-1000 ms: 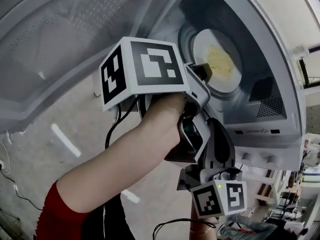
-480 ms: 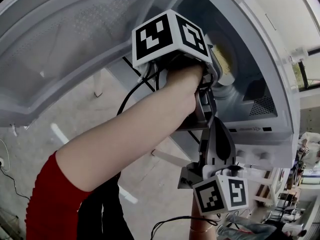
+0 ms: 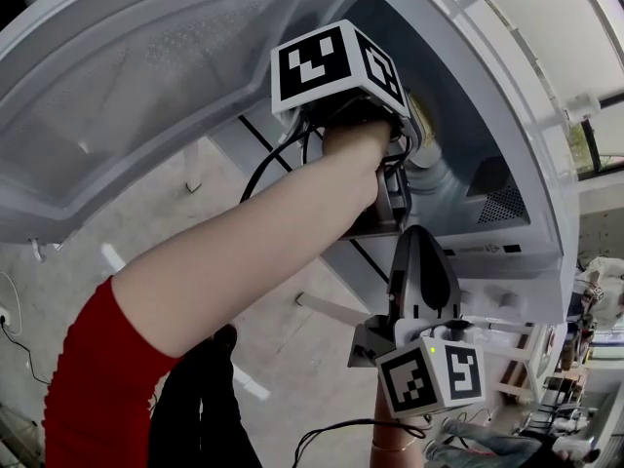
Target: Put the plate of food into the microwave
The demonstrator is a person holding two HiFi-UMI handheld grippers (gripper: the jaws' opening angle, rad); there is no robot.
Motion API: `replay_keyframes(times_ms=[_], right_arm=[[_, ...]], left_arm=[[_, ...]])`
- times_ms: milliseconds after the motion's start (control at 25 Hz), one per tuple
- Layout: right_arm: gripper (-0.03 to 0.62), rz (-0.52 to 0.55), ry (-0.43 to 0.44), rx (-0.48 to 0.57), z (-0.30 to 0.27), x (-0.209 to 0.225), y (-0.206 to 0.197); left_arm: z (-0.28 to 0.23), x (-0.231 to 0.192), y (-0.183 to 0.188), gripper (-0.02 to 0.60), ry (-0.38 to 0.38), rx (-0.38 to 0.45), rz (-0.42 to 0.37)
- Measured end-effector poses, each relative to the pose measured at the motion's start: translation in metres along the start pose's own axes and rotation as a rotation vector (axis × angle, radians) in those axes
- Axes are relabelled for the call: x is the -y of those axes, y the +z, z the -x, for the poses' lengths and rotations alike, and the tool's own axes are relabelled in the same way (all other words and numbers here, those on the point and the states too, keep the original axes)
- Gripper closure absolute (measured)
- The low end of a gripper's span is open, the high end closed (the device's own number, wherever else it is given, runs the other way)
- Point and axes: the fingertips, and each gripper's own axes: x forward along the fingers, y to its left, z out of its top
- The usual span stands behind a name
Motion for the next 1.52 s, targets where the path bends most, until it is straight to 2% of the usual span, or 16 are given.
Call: replay_keyframes(times_ms=[320,480,720,920,1160,1520], right_arm=[[0.582,-0.001,0.004,-0.010,-0.003,0.000,0.005],[0.582,0.006,0.009,-0.006,-0.005,0.000,0.009],[0.582,0.009,0.013,-0.012,-0.009,0.003,0.008],[0.582,0.013,0.021,-0.014,-0.013,-0.001,0.008],[0.582,0.018,0.033,-0.015,-0.015,-0.006,0.009],[0.582,0.012,0.031,-0.026,-0.015,-0.001,0.004]], left_arm=[[-0.011,0.008,0.005,0.554,0.017,-0.047,-0.062],[-0.013,0.005,0.008,0.554,0.066,-0.063,-0.120],[-0.018,0.004,0.010,0.551,0.125,-0.090,-0.274],[-0.010,-0.004,0.024,0.518,0.196,-0.069,-0.430],[-0.002,-0.005,0.023,0.492,0.277,-0.040,-0.629],[-0.006,-0.001,0.016,0.476,0.264,-0.038,-0.735]])
